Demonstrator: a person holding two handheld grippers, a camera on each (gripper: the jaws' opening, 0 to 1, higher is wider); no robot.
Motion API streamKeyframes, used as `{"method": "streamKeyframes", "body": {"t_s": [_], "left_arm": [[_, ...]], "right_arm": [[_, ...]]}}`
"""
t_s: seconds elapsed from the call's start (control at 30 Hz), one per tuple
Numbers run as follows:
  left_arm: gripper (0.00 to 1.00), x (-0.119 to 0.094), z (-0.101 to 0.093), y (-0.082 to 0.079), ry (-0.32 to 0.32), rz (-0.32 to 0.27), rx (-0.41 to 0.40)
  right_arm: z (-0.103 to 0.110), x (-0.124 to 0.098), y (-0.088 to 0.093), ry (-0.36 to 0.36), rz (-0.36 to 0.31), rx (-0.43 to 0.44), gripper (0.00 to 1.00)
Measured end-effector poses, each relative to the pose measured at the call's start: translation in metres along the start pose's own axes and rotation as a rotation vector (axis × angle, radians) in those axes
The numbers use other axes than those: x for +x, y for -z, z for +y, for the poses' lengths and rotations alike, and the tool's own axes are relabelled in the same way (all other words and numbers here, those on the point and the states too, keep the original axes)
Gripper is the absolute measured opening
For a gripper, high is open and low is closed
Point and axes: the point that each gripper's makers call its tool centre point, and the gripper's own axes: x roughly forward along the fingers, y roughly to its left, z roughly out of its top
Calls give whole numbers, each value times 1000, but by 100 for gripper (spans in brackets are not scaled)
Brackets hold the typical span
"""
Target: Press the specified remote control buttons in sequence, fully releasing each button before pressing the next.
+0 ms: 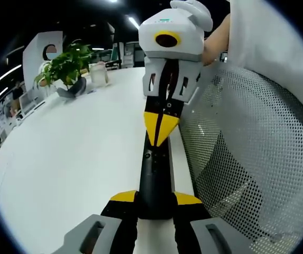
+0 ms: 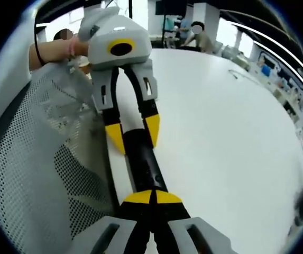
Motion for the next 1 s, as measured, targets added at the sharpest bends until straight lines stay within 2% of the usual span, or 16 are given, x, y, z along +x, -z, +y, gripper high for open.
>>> {"method": "streamKeyframes", "body": {"t_s": [0.03,0.07,0.13,0.17,0.2,0.33,0.53,0.7,0.87,1.0], "left_arm": [[24,0,0,0,0,0,0],[24,0,0,0,0,0,0],[24,0,0,0,0,0,0],[24,-1,0,0,-1,0,0],[24,-1,0,0,-1,0,0],[24,-1,0,1,0,1,0],[24,-1,0,1,2,2,3],[24,-1,-1,1,3,4,5],[24,-1,-2,1,5,5,6],[24,-1,-2,1,5,5,7]], "right_arm": [[2,0,-2,-9,-8,-4,0],[10,2,-6,-50,-26,-3,0],[18,6,-9,-57,-16,-38,0],[19,9,-12,-46,-8,-103,0],[18,9,-9,-29,25,-119,0],[19,10,-9,-22,63,-208,0],[20,10,-8,-36,97,-226,0],[24,12,-7,-44,129,-289,0],[23,12,-7,-46,138,-278,0],[22,11,-8,-52,102,-193,0]]}}
